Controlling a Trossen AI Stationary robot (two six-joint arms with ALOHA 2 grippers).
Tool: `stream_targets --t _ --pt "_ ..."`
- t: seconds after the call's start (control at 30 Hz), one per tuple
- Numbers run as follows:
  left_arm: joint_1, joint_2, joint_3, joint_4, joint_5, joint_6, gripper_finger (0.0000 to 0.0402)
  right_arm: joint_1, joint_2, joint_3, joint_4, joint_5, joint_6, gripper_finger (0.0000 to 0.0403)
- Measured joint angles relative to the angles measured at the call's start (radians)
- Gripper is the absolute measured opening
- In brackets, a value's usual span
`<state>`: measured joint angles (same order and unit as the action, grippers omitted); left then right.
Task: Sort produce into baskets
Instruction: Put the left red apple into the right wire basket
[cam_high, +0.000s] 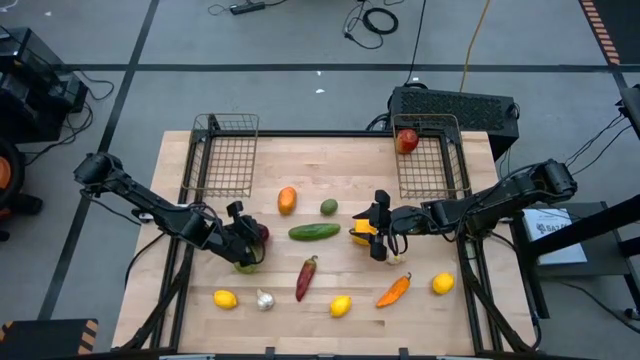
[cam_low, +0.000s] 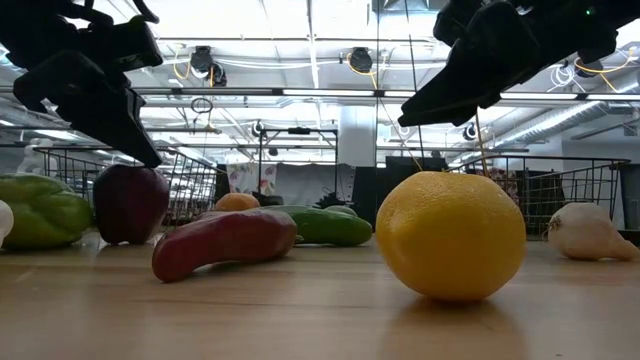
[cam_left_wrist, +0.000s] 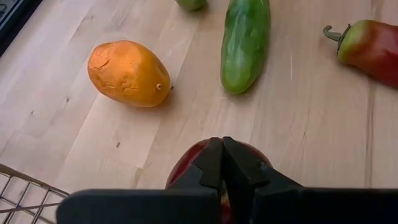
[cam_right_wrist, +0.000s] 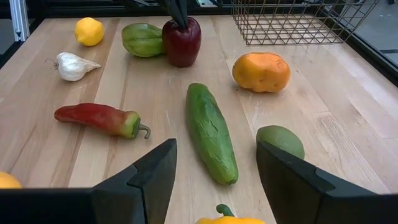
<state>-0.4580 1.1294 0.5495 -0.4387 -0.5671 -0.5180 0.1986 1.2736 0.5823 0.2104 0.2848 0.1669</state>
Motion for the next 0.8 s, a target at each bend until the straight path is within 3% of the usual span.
stream_targets --t 0.63,0.8 --pt "0.0 0.0 0.045 0.011 -0.012 0.045 0.0002 0.0 0.0 0.0 0.0 0.0 -0.004 0.0212" --pt "0.0 -0.005 0.045 -0.028 -0.012 -0.021 0.0038 0.0 0.0 0.0 -0.001 0.0 -0.004 0.0212"
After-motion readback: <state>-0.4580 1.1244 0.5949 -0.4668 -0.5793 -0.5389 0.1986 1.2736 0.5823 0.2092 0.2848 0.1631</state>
